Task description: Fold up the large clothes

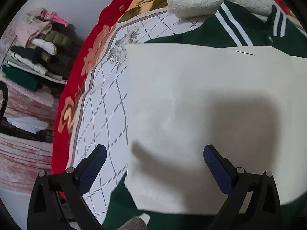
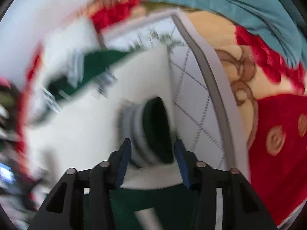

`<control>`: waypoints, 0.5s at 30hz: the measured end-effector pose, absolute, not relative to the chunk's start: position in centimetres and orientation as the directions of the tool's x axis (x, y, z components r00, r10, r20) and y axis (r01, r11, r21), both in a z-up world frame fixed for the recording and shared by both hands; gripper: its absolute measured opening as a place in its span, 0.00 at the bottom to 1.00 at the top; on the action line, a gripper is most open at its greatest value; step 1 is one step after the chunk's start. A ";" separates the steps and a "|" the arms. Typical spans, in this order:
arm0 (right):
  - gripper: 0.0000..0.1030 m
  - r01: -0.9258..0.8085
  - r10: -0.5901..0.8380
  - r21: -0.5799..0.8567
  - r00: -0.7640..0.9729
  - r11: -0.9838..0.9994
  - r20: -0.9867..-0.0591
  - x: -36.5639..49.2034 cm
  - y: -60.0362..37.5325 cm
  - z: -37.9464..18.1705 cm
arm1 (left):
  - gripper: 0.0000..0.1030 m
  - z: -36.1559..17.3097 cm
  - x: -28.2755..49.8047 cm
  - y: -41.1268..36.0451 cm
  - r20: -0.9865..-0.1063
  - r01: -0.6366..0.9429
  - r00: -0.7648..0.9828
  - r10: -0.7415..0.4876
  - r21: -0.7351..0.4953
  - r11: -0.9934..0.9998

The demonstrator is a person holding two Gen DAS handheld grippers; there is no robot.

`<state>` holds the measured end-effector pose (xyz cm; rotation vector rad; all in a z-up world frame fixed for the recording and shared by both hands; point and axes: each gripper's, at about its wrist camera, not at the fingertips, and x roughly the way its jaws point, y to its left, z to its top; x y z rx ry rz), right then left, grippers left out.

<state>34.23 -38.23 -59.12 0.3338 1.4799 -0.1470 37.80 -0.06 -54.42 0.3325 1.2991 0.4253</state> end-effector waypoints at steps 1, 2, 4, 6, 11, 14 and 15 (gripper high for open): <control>0.26 0.334 0.149 0.138 -0.009 0.932 -0.989 34.5 -38.7 -61.1 | 1.00 -54.1 38.2 0.0 -0.853 -0.122 0.208 0.479 0.463 0.878; 0.26 0.360 0.165 0.149 -0.016 0.921 -0.986 34.8 -39.0 -61.0 | 1.00 -53.5 38.6 0.2 -0.854 -0.135 0.217 0.472 0.453 0.881; 0.26 0.379 0.127 0.115 -0.008 0.918 -0.992 35.3 -39.4 -58.6 | 1.00 -51.9 39.4 0.5 -0.848 -0.173 0.246 0.470 0.439 0.882; 0.27 0.374 0.137 0.160 0.088 0.913 -0.987 35.8 -39.2 -54.7 | 1.00 -51.0 40.6 0.9 -0.831 -0.209 0.269 0.487 0.443 0.872; 0.29 0.210 0.408 0.462 0.253 0.862 -0.877 39.9 -34.1 -49.5 | 1.00 -51.8 46.4 2.7 -0.769 -0.270 0.295 0.567 0.502 0.821; 0.29 0.115 0.578 0.598 0.163 0.793 -0.799 45.8 -26.9 -53.0 | 1.00 -52.9 49.4 3.7 -0.759 -0.267 0.298 0.578 0.515 0.814; 0.29 0.081 0.589 0.602 0.136 0.795 -0.796 47.0 -24.9 -54.2 | 1.00 -53.4 50.4 3.9 -0.755 -0.259 0.295 0.585 0.526 0.810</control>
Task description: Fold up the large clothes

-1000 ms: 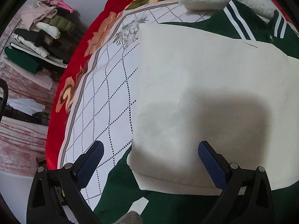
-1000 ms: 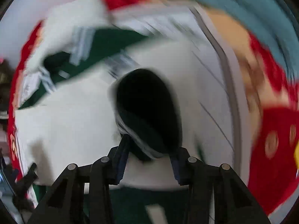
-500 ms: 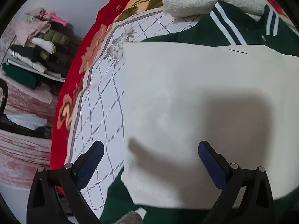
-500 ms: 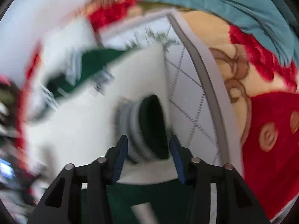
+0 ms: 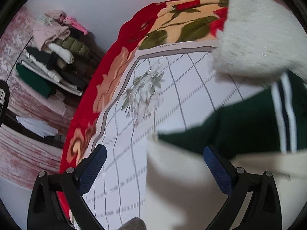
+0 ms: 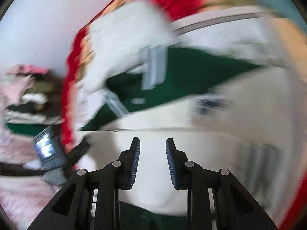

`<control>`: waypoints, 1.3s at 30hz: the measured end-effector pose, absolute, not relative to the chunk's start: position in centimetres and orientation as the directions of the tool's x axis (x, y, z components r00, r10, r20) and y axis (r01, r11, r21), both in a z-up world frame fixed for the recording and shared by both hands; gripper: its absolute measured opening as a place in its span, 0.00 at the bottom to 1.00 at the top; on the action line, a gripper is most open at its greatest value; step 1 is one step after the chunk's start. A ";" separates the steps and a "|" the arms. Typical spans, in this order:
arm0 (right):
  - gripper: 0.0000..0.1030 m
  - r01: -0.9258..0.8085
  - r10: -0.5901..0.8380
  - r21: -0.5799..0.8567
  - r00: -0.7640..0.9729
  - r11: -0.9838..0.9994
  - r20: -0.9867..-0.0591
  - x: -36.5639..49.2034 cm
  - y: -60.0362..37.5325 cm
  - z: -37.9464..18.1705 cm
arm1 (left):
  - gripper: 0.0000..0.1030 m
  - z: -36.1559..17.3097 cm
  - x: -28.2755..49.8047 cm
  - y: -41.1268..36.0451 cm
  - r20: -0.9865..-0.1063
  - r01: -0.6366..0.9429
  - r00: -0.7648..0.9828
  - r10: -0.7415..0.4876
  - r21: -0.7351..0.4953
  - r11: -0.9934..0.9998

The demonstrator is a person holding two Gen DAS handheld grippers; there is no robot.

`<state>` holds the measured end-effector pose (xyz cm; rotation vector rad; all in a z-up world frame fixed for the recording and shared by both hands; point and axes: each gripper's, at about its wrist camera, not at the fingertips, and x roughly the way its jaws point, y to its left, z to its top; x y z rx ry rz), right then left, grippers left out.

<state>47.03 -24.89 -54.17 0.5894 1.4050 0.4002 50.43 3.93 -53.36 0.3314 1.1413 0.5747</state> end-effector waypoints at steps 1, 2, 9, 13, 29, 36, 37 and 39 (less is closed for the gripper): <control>0.29 0.028 0.599 0.603 0.093 0.797 -0.795 49.1 -22.1 -55.8 | 1.00 -53.6 51.2 4.2 -0.751 -0.253 0.299 0.589 0.533 0.807; 0.29 -0.009 0.606 0.606 0.058 0.795 -0.794 50.6 -20.0 -57.0 | 1.00 -53.8 51.8 4.3 -0.745 -0.246 0.307 0.592 0.539 0.806; 0.08 -0.197 0.567 0.563 -0.041 0.803 -0.823 56.4 -11.3 -62.2 | 1.00 -54.4 53.0 4.7 -0.723 -0.213 0.353 0.594 0.556 0.804; 0.02 -0.246 0.526 0.502 0.037 0.829 -0.850 56.3 -10.5 -60.4 | 1.00 -53.8 52.5 4.7 -0.737 -0.208 0.363 0.570 0.532 0.821; 0.15 -0.203 0.394 0.378 0.043 0.903 -0.918 61.3 -12.0 -56.0 | 1.00 -50.1 50.6 4.1 -0.783 -0.181 0.392 0.484 0.450 0.875; 0.54 0.019 0.440 0.443 0.095 0.896 -0.893 47.9 -27.7 -48.7 | 1.00 -48.6 42.3 -0.8 -0.889 -0.074 0.324 0.323 0.316 0.946; 0.54 0.066 0.415 0.422 0.098 0.904 -0.905 45.2 -30.3 -48.3 | 1.00 -49.0 41.0 -2.2 -0.905 -0.049 0.307 0.295 0.294 0.954; 0.54 0.135 0.353 0.360 0.076 0.923 -0.933 40.3 -34.0 -48.5 | 1.00 -50.1 39.3 -4.9 -0.925 0.005 0.273 0.263 0.274 0.962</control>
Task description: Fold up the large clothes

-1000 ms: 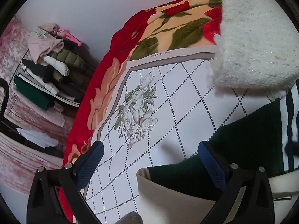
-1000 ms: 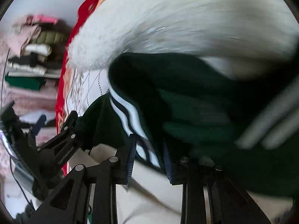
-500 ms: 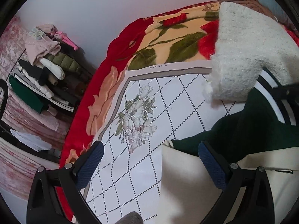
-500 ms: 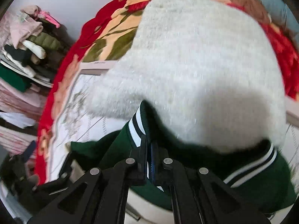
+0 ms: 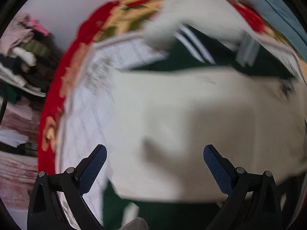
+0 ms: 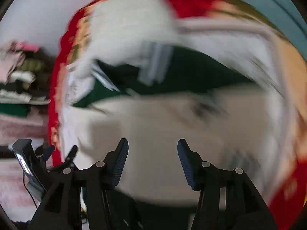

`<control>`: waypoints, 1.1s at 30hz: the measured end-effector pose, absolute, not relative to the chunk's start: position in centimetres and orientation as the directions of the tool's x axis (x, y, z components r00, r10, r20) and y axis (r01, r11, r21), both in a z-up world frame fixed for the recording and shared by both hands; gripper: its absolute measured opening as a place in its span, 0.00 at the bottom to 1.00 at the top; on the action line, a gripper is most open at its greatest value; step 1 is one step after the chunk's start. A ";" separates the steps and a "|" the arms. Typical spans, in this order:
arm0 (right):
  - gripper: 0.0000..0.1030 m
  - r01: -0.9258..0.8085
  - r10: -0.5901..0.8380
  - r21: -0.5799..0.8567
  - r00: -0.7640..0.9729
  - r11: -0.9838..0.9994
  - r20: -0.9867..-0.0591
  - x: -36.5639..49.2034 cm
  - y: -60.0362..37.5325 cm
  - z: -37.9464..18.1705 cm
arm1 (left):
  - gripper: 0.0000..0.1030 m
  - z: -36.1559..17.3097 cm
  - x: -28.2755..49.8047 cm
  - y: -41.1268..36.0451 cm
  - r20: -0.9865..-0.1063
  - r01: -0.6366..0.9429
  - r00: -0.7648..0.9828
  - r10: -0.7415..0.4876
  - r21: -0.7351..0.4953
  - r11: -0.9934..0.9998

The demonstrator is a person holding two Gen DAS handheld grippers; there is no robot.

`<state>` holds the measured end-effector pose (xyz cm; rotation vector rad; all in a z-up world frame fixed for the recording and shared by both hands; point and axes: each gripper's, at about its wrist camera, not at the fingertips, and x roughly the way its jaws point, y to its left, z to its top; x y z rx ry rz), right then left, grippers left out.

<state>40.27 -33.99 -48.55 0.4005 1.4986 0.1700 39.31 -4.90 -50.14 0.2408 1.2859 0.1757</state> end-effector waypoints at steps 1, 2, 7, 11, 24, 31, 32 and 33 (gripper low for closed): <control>0.54 0.159 0.319 0.324 0.058 0.933 -0.946 38.1 -35.6 -49.0 | 1.00 -50.9 38.6 -6.4 -0.933 0.036 0.257 0.251 0.269 0.963; 0.54 0.181 0.286 0.288 0.037 0.940 -0.958 36.0 -36.5 -49.7 | 1.00 -51.5 38.1 -7.5 -0.934 0.054 0.257 0.249 0.271 0.961; 0.54 0.244 0.224 0.210 -0.033 0.947 -0.974 29.4 -40.6 -54.8 | 1.00 -55.4 36.7 -13.6 -0.912 0.157 0.287 0.292 0.346 0.925; 0.43 0.228 0.206 0.189 -0.050 0.955 -0.977 28.4 -41.8 -58.7 | 1.00 -56.7 36.7 -15.4 -0.872 0.182 0.330 0.362 0.435 0.882; 0.12 0.359 0.219 0.194 -0.029 0.913 -0.975 27.8 -44.4 -59.2 | 1.00 -53.1 35.7 -11.6 -0.887 0.083 0.321 0.332 0.375 0.923; 0.41 0.281 0.204 0.197 0.006 0.939 -0.979 27.5 -41.5 -53.9 | 1.00 -52.5 30.7 0.0 -0.770 -0.021 0.224 0.598 0.609 0.793; 0.41 0.274 0.199 0.192 0.002 0.942 -0.980 27.4 -40.4 -53.9 | 1.00 -54.2 30.4 1.9 -0.758 -0.018 0.182 0.626 0.634 0.773; 0.41 0.259 0.202 0.195 -0.002 0.946 -0.979 27.3 -39.4 -54.1 | 1.00 -55.5 30.6 3.0 -0.749 -0.011 0.158 0.644 0.651 0.759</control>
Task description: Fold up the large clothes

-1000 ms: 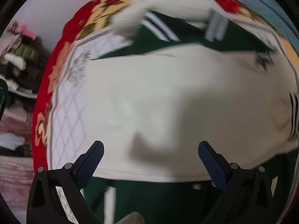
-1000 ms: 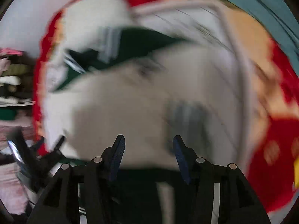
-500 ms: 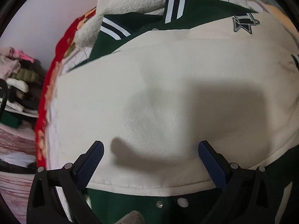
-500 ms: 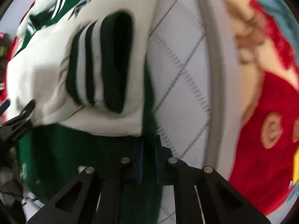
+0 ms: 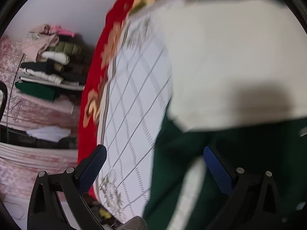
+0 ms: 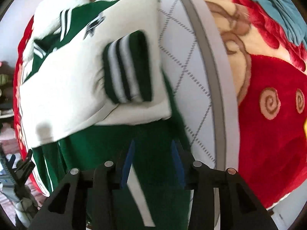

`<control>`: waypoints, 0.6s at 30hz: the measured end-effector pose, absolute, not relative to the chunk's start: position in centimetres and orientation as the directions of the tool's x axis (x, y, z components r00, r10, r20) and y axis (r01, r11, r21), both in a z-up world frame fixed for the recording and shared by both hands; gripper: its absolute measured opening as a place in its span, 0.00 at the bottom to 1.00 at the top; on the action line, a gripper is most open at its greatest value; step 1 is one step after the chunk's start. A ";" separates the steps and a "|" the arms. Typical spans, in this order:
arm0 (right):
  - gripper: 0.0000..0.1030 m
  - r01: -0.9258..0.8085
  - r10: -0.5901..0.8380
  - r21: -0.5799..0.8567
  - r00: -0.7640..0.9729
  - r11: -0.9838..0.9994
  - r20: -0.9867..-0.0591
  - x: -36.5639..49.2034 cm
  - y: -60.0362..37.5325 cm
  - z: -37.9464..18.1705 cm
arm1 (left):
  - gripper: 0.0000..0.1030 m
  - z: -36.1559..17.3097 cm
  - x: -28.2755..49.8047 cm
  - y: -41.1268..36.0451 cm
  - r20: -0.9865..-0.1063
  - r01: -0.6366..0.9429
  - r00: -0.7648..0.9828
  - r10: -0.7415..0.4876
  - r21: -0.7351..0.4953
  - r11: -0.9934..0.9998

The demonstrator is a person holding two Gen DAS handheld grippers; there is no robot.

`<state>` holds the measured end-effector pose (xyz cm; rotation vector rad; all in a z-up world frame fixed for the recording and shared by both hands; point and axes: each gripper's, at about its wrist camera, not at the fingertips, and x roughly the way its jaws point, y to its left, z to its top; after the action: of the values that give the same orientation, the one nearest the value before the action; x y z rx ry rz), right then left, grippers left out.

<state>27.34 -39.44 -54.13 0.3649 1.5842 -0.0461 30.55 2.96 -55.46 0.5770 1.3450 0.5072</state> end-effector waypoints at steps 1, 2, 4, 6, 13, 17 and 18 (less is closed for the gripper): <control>0.41 0.248 0.205 0.194 -0.021 0.949 -0.978 27.3 -38.3 -54.7 | 1.00 -57.1 30.8 4.2 -0.732 0.003 0.125 0.670 0.675 0.738; 0.41 0.244 0.208 0.193 -0.038 0.950 -0.977 27.1 -36.8 -55.4 | 1.00 -58.0 31.3 5.2 -0.723 0.005 0.106 0.683 0.687 0.727; 0.41 0.230 0.213 0.194 -0.059 0.954 -0.975 27.7 -34.2 -56.1 | 1.00 -58.8 32.3 7.6 -0.723 -0.052 0.075 0.687 0.685 0.727; 0.41 0.209 0.158 0.142 -0.063 0.968 -0.985 27.6 -33.2 -56.9 | 1.00 -58.2 33.2 10.0 -0.782 -0.164 0.031 0.623 0.611 0.775; 0.40 0.306 0.136 0.101 -0.093 0.947 -0.986 28.2 -33.7 -59.6 | 1.00 -59.3 34.4 15.3 -0.864 -0.356 -0.034 0.502 0.480 0.802; 0.40 0.329 0.142 0.100 -0.108 0.939 -0.984 28.7 -34.1 -59.6 | 1.00 -59.6 35.7 17.2 -0.882 -0.352 -0.013 0.471 0.445 0.824; 0.40 0.330 0.144 0.100 -0.111 0.939 -0.983 29.0 -34.1 -59.6 | 1.00 -59.4 35.9 17.1 -0.886 -0.345 -0.012 0.464 0.439 0.830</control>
<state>28.96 -34.11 -59.56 0.3631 1.6869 -0.1638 35.92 17.08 -59.39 0.1019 1.4478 0.6420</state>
